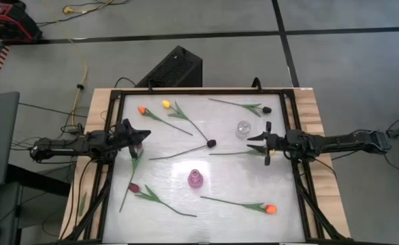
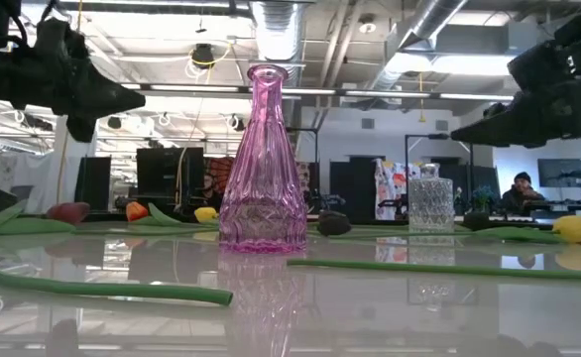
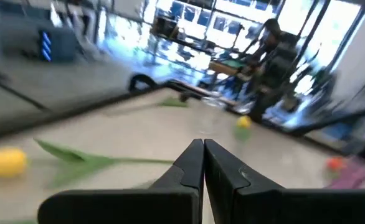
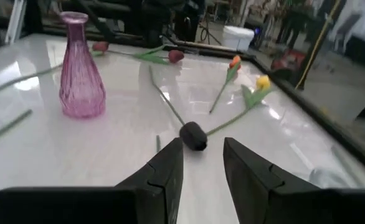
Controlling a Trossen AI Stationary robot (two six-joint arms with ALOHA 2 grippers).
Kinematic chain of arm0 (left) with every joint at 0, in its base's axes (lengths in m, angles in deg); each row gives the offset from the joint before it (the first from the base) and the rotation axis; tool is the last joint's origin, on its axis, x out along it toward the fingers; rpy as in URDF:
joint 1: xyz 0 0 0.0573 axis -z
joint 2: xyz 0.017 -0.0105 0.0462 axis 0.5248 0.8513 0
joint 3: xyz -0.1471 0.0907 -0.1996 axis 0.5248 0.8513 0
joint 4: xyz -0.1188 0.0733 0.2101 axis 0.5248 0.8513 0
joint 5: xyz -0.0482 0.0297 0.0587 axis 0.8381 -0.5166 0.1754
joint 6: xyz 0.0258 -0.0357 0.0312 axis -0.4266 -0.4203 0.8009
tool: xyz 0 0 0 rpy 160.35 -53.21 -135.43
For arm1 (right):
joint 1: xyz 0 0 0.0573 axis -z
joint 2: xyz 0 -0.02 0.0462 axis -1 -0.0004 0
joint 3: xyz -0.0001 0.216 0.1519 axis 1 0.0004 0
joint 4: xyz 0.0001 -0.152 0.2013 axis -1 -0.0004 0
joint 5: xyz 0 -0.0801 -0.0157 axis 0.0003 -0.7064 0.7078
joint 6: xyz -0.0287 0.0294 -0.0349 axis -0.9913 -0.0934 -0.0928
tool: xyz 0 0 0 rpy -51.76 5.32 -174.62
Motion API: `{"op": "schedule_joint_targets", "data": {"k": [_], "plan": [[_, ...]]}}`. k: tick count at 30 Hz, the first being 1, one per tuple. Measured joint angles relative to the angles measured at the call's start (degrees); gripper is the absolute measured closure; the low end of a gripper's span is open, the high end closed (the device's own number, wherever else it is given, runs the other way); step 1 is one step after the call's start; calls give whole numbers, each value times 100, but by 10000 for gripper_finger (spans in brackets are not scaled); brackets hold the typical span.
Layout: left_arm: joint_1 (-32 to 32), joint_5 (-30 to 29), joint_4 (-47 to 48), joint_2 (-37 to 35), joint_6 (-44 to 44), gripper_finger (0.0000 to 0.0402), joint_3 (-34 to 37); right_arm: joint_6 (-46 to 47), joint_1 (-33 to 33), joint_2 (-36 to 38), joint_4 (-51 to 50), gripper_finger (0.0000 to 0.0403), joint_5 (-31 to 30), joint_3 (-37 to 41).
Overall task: Sort flowers into vase by color
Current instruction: Put the top black flower into the purple vase
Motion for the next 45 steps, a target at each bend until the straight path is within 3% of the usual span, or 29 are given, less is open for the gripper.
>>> {"op": "schedule_joint_targets", "data": {"k": [4, 9, 17, 20, 24, 28, 36, 40, 45], "plan": [[-2, -243, -6, 1, -344, 401, 0, 73, 0, 0, 411, 260, 14, 2], [-2, -661, -23, 0, -395, 401, 0, 638, 3, -5, 1650, 260, 39, -20], [-2, -466, -20, 10, -268, 401, 0, 950, 33, -5, 3528, 260, 11, -132], [-2, -322, -17, 10, -140, 401, 0, 1682, 38, -9, 3636, 260, -337, -160], [-2, -355, -17, 10, 177, 401, -2, 1980, 37, -113, 3434, 260, -404, -386], [-2, -540, -190, 24, 396, 401, 0, 2304, -133, -667, 2453, 260, -408, -1008], [-2, -349, -696, 206, 677, 401, 0, 2312, -231, -2367, 575, 260, -811, -2879], [-2, -452, -706, 371, 685, 401, 0, 2433, 321, -2953, -1717, 261, -1588, -4274], [-2, -425, -902, 552, 664, 401, 2, 2613, 1539, -3893, -3941, 266, -1552, -5694]]}}
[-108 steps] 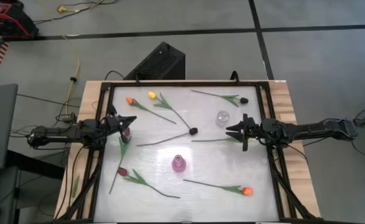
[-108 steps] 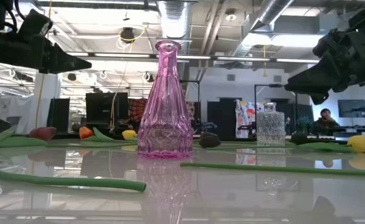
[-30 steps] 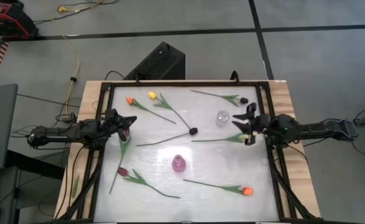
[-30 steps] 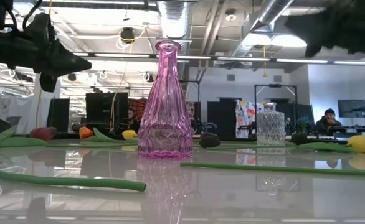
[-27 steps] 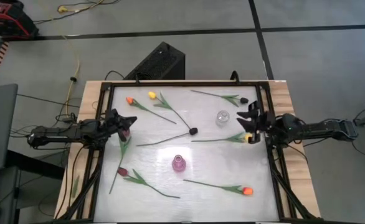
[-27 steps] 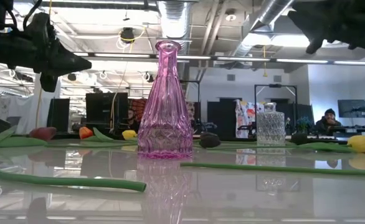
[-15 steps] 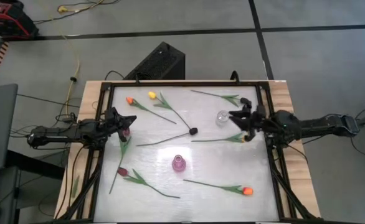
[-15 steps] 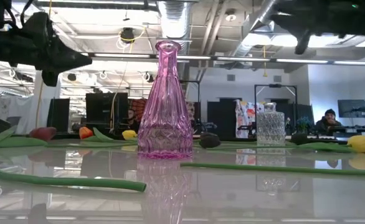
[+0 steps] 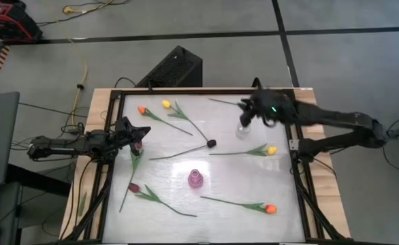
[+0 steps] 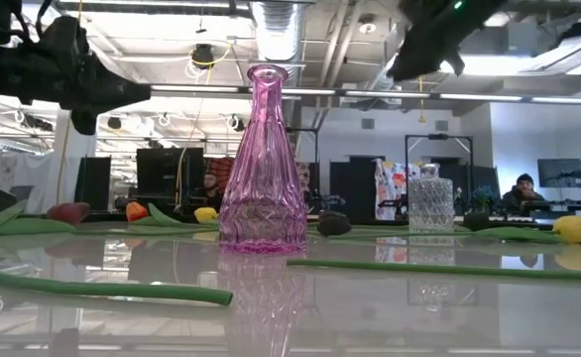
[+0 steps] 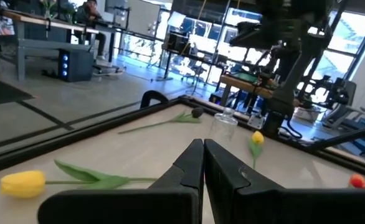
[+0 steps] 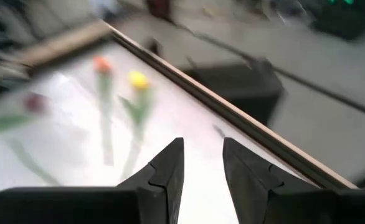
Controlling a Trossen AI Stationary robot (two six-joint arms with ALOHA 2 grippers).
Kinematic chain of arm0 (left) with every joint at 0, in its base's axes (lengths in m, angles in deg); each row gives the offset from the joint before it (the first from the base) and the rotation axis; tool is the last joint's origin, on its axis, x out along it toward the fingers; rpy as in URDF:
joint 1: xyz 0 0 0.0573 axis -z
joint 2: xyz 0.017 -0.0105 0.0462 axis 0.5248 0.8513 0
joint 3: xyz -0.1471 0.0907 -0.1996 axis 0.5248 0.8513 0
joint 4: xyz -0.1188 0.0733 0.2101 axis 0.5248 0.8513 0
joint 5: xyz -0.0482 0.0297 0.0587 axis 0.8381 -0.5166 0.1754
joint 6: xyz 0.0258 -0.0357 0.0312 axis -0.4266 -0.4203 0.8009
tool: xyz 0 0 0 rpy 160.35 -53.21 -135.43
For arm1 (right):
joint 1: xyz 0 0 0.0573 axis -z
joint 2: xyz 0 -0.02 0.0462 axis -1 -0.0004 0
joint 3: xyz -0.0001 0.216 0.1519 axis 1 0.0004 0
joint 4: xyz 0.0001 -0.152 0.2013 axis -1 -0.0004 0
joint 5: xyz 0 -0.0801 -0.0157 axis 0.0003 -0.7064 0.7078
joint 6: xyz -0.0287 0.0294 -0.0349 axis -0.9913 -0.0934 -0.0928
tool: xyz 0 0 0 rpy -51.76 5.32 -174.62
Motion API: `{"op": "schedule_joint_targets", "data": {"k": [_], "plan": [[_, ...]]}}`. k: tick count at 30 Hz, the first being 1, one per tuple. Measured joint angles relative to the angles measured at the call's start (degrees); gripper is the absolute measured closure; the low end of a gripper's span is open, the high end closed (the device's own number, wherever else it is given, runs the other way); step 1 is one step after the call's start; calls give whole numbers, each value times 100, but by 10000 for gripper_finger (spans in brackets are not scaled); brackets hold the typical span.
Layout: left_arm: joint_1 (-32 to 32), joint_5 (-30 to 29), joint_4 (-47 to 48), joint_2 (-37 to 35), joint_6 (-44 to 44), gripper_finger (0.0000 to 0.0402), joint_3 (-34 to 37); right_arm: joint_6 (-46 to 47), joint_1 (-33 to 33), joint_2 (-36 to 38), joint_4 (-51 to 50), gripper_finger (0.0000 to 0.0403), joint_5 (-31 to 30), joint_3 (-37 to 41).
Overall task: Sort flowers into vase by color
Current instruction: Put the top black flower into the purple vase
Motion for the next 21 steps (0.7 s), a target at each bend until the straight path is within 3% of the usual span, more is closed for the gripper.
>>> {"op": "schedule_joint_targets", "data": {"k": [6, 11, 21], "plan": [[1, 41, -5, 47, -10, 401, 0, -265, 1682, -1182, -670, 258, 1133, -670], [0, 42, -1, 46, -14, 401, 0, -57, 2583, -2143, -821, 237, 2024, -903], [0, 45, 22, 46, -14, 401, 0, -2170, 2786, -3876, -1564, 211, 2069, -1676]]}}
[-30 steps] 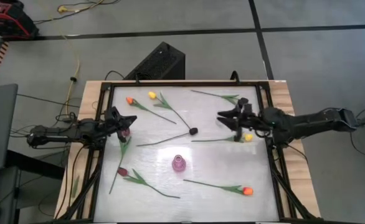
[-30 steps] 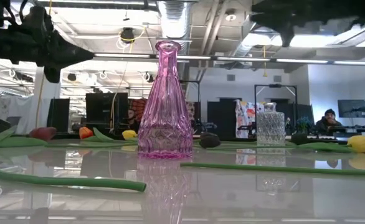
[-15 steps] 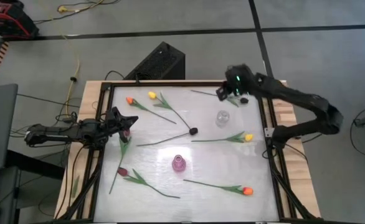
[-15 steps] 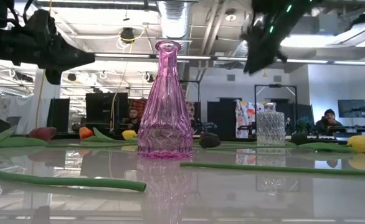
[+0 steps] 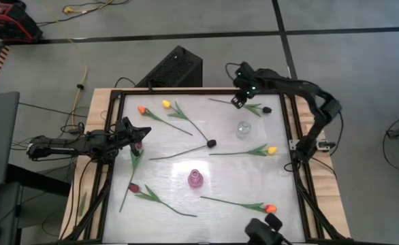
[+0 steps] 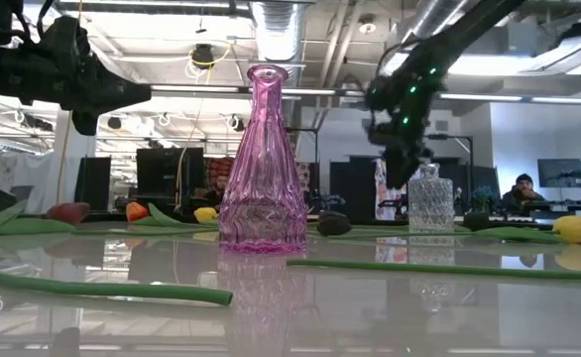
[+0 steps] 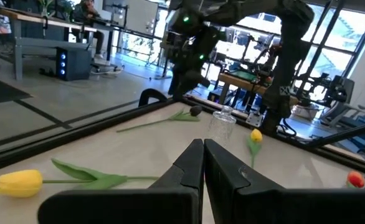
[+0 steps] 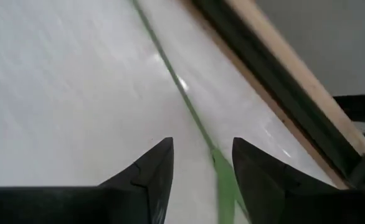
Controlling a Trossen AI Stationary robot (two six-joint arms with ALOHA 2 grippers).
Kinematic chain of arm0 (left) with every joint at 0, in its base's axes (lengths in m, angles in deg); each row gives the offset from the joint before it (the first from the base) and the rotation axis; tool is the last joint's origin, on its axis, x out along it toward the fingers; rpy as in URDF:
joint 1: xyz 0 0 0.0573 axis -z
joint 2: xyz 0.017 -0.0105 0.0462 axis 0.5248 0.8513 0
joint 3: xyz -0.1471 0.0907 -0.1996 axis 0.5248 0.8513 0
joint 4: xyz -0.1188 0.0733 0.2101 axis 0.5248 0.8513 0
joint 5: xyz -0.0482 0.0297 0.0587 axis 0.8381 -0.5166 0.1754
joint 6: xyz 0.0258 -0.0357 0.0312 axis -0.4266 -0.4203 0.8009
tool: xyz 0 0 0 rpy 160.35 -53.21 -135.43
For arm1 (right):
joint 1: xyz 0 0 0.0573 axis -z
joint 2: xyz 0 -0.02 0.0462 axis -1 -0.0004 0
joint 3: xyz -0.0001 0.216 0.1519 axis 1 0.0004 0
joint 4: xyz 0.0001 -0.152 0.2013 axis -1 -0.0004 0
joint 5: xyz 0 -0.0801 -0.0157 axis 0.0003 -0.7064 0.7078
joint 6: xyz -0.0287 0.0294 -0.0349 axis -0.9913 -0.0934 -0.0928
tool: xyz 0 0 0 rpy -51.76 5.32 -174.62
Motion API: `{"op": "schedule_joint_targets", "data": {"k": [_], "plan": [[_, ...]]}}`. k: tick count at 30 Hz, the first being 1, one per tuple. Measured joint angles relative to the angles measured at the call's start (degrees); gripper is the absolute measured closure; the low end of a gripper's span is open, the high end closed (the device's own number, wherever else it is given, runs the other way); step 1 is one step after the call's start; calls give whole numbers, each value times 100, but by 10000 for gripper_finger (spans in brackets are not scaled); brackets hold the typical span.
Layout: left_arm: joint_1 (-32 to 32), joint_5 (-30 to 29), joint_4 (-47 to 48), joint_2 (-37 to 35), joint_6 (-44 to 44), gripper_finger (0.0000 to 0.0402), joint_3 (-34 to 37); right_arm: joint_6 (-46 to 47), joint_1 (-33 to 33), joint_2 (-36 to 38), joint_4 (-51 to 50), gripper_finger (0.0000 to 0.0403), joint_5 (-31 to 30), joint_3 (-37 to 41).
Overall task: Sort flowers into vase by color
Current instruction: Put the top black flower into the purple vase
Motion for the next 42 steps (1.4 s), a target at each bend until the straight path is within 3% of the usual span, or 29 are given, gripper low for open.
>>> {"op": "schedule_joint_targets", "data": {"k": [7, 16, 19, 22, 26, 35, 37, 42], "plan": [[0, -4, -1, 0, 0, 401, 0, -698, -59, -1011, -557, 211, -601, -502], [1, -7, 25, 0, 0, 401, 0, -929, -9, -1714, -978, 216, -901, -717], [1, -9, 27, 0, 0, 401, 0, -947, 0, -1835, -1036, 244, -930, -722], [0, -9, 27, 0, 0, 401, 0, -948, -55, -1833, -1103, 303, -800, -718], [0, -9, 30, 0, 0, 401, 0, -948, -175, -1635, -1110, 385, -682, -689], [2, -13, 25, 0, -7, 401, 0, -878, -940, -531, -1054, 387, -657, -676], [2, -13, 23, 0, -7, 401, 0, -1036, -1226, -224, -928, 387, -944, -662], [0, -17, 12, 0, -11, 401, 0, -1876, -2117, 487, -318, 387, -2313, -673]]}}
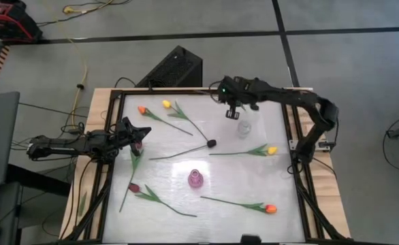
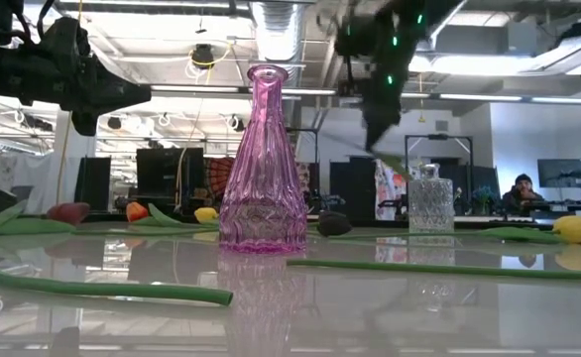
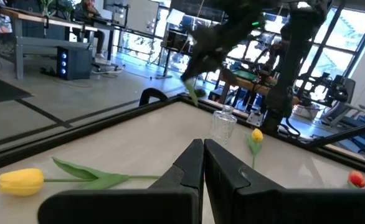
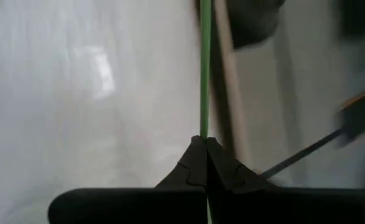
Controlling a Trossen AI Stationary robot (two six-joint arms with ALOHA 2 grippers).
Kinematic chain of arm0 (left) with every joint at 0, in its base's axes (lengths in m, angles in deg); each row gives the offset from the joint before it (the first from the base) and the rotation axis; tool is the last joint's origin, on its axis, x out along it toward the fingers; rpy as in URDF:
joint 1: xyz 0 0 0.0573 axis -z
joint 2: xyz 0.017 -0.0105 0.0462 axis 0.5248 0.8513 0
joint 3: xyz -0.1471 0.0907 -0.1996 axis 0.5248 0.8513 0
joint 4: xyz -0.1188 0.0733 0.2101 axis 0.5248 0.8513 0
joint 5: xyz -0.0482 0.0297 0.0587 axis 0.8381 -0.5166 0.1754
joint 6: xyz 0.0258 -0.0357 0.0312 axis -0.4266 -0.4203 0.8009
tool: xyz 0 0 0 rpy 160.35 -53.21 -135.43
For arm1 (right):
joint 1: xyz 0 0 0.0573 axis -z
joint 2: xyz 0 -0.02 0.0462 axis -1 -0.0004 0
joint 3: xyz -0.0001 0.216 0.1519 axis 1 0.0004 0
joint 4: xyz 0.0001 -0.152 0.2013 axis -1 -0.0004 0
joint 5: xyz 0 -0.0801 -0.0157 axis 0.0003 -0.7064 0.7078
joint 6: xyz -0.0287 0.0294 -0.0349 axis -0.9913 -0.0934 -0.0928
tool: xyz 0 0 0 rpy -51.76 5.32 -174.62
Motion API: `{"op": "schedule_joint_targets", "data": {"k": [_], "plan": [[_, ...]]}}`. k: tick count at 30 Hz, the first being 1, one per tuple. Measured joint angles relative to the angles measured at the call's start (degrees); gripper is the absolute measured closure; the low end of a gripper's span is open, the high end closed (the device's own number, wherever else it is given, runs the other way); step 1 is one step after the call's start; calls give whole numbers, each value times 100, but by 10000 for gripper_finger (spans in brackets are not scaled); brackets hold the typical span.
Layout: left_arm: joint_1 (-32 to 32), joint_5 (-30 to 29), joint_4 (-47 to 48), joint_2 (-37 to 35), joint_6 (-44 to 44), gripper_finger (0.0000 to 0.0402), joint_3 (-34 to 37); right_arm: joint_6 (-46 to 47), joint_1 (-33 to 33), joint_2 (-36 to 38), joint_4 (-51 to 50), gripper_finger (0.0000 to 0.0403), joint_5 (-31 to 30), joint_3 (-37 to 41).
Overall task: Sort flowers into vase by color
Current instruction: Put the top black flower into the purple vase
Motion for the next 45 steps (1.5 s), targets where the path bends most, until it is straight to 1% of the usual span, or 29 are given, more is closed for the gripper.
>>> {"op": "schedule_joint_targets", "data": {"k": [4, 9, 11, 16, 18, 20, 24, 30, 34, 38, 42, 45], "plan": [[1, -7, -4, 0, -8, 401, 0, -1427, -759, 340, 505, 387, -928, 0], [0, -4, -13, 0, -195, 401, 0, -3236, -1632, 425, 1298, 384, -1798, -4], [1, 11, -13, 0, -339, 401, 0, -4045, -1980, 347, 1656, 381, -2213, -4], [0, 14, 28, -2, -444, 401, 0, -6135, -2851, -47, 2770, 387, -3665, -7], [2, 15, 58, 0, -480, 401, 0, -6806, -3131, -214, 3234, 387, -4070, -7], [0, 0, 131, -1, -518, 401, 0, -7292, -3390, -332, 3565, 387, -4284, -7], [0, -56, 234, 0, -757, 401, 0, -7578, -3862, -425, 3727, 387, -4315, -7], [-3, -82, 261, 0, -1057, 401, 0, -7519, -4645, -112, 3683, 387, -4413, -7], [-3, -86, 253, 0, -1207, 401, 0, -7503, -4997, -49, 3534, 387, -4417, -7], [-3, -87, 246, 0, -1388, 401, 0, -7509, -5067, -49, 3202, 387, -4423, -7], [-3, -87, 247, 0, -1545, 401, 0, -7542, -4880, -49, 2762, 387, -4426, -7], [-3, -87, 245, 0, -1608, 401, 0, -7712, -4729, -49, 2647, 387, -4435, -7]]}}
